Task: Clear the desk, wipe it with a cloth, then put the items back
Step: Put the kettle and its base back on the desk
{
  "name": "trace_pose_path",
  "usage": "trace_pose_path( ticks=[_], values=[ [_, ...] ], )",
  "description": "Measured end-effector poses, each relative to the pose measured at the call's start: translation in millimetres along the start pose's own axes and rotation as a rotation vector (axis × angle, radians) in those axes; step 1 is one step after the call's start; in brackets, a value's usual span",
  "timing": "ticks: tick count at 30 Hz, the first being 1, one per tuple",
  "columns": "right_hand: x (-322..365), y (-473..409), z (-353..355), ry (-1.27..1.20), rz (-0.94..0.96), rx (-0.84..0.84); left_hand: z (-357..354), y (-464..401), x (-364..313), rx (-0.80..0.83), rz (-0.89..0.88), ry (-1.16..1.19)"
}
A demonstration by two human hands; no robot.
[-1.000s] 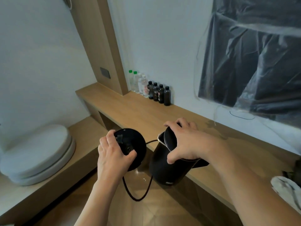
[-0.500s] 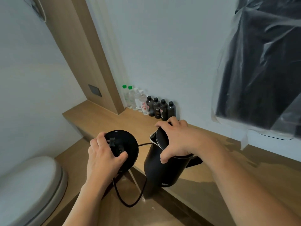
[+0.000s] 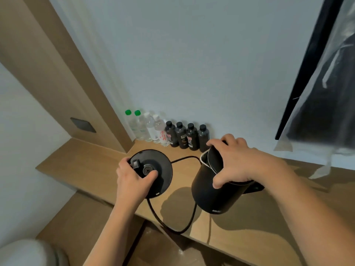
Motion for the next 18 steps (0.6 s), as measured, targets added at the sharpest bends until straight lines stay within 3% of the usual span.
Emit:
trace_pose_path(
  ticks=[9,13,18],
  values=[
    [-42.2,-40.3,-4.1,-0.006,-0.147,0.071,-110.8,-59.3,-35.5,0.438,-0.157,-0.107],
    [-69.9,-58.0,-14.4,0.053,-0.138,0.151,-170.1,-60.3,-15.5,0.583,-0.04,-0.098],
    [-108.3,-78.4,-36.1,0.049,-0.146,0.225,-238.2,-63.0,12.6,0.637,0.113,-0.077]
  ],
)
Point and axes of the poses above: each hand's wrist, its own y-axis away from the middle knuckle, its own z-axis out of the back of the hand, x = y × z, the point moved 9 cm from there along -y, towards the middle knuckle, and after that the axes turned 4 degrees about z, right-handed, at the moved point
